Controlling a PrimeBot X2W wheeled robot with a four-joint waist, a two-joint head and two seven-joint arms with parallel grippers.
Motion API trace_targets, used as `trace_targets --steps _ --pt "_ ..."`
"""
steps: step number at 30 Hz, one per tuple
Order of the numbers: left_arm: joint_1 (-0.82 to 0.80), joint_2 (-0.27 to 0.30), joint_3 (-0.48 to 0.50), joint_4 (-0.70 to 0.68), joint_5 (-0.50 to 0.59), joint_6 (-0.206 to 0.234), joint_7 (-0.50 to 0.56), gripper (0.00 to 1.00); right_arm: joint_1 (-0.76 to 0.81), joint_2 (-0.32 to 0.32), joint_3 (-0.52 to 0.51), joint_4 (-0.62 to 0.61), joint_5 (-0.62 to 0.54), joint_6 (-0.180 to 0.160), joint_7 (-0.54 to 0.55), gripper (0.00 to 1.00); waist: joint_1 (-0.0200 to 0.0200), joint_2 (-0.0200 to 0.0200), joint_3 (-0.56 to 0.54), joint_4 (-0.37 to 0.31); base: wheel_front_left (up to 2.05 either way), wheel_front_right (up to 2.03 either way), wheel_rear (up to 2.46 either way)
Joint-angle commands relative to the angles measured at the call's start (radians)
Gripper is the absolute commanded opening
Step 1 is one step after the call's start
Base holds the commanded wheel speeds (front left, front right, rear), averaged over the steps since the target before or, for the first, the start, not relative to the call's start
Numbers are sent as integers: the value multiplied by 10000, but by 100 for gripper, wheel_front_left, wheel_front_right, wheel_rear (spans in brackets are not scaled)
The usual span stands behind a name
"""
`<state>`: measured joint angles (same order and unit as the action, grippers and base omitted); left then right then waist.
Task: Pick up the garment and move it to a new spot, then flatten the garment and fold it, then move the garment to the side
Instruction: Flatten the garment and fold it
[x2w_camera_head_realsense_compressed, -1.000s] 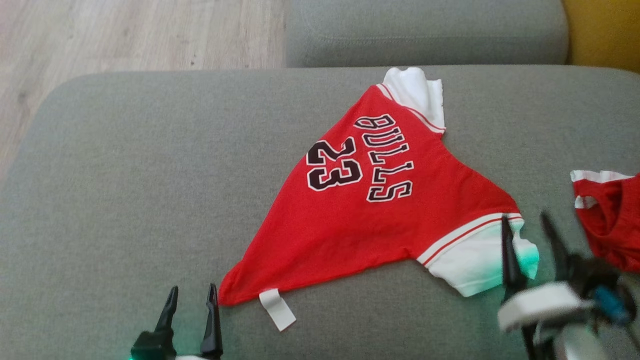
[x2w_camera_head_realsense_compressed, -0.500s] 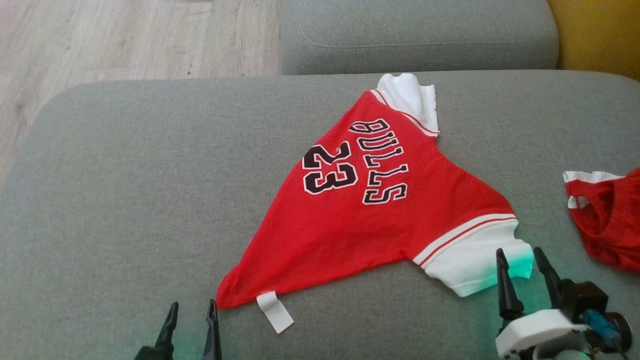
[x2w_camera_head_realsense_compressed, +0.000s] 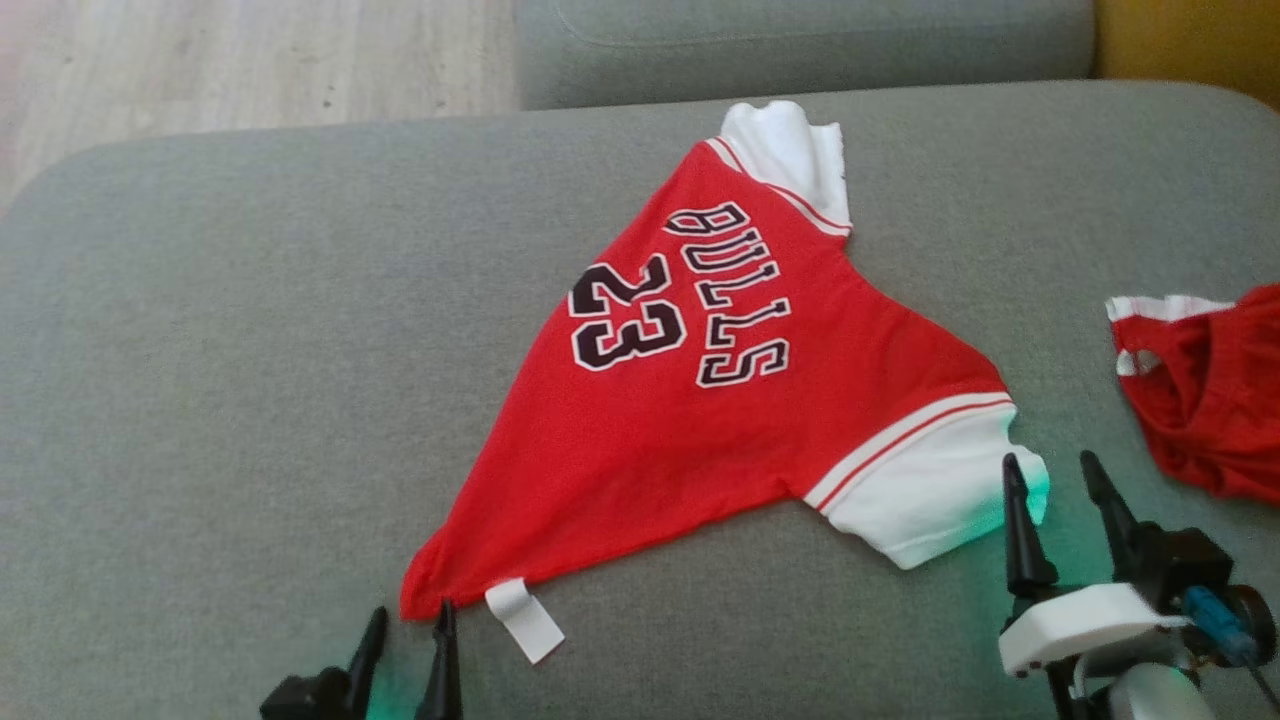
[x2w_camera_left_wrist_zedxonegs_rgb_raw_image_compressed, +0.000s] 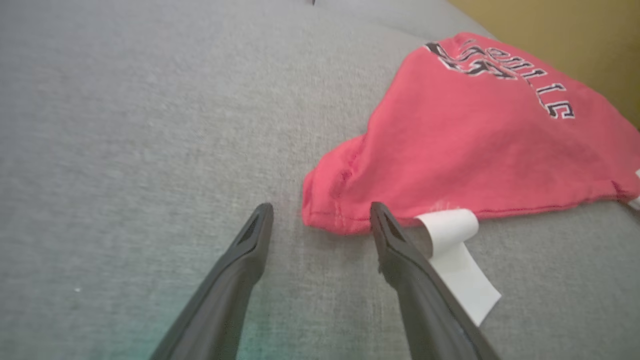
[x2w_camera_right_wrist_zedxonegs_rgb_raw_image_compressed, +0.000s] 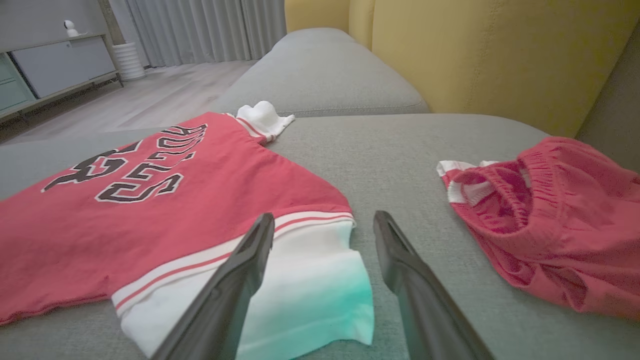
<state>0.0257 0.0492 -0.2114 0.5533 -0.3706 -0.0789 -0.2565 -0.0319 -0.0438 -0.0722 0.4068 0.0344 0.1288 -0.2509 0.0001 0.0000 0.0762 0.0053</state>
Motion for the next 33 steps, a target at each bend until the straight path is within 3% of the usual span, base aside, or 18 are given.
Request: trace_targets --steps 1,10,11,12,13,31,32,33 --pt "-395 10 149 -9 -163 -71 -53 100 -403 -65 147 -353 -87 19 -108 100 -1 0 141 -147 0 0 0" --pt "-1019 10 -256 791 -1047 -356 -53 100 -556 -64 -291 -317 -204 19 -108 100 -1 0 550 -488 0 0 0" --pt "-1076 10 -316 843 -1062 -373 -53 94 -564 -64 -284 -176 -177 19 -108 100 -1 0 583 -495 0 0 0" --pt "-1129 10 -394 902 -1063 -391 -53 29 -570 -64 -238 41 -102 19 -108 100 -1 0 610 -492 0 0 0" --pt "-1185 10 -470 936 -1057 -408 -53 0 -599 -64 -140 278 -19 19 -108 100 -1 0 654 -488 0 0 0" --pt "-1434 10 -478 812 -532 -496 -53 0 -2125 -374 913 3378 665 19 -109 100 -1 0 1009 -70 0 0 0" --pt "-1432 10 -478 815 -504 -498 -53 0 -2197 -412 977 3587 735 19 -109 98 -1 0 1002 -53 0 0 0" --pt "-1430 10 -474 817 -490 -500 -53 0 -2263 -444 1004 3787 810 19 -109 86 -1 0 995 -39 0 0 0"
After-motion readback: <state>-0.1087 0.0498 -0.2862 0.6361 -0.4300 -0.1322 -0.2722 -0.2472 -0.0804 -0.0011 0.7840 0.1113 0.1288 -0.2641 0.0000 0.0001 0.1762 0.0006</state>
